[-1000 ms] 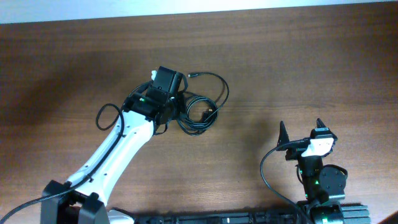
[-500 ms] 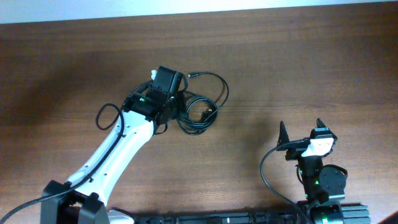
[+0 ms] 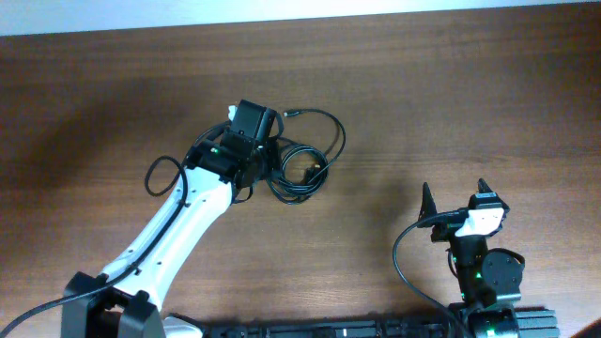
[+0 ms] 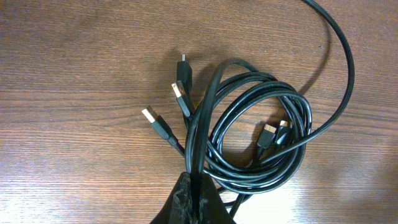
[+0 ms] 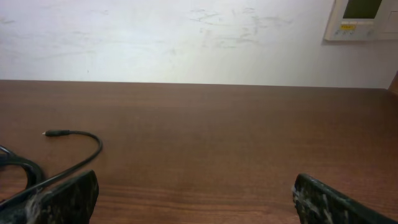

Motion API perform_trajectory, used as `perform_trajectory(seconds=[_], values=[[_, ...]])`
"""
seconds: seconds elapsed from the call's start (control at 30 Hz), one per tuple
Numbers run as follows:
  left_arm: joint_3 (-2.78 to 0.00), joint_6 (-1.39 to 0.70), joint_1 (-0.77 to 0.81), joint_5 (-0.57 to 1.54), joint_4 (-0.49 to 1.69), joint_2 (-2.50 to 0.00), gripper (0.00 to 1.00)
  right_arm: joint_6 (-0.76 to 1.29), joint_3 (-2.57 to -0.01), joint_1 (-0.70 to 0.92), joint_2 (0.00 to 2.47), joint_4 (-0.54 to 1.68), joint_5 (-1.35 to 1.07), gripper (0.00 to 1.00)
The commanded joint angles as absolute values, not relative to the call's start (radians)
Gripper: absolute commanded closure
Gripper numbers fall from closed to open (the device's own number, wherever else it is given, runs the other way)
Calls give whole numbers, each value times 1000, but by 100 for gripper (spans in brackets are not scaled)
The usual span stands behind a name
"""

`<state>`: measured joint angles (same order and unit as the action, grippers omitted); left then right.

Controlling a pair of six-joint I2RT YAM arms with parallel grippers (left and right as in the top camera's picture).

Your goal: Untangle cables

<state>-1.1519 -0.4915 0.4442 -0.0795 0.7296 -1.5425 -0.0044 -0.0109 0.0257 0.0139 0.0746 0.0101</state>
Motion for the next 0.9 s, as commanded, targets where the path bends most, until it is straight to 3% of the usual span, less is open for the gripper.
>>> perform_trajectory(seconds=[0.0,0.87], values=[[-1160,-500,445,-95,723,-1526,100,-11,-6,19,9,80,8,1],[-1160,-455,445,-95,690,-1526,100,-11,-6,19,9,80,9,1]])
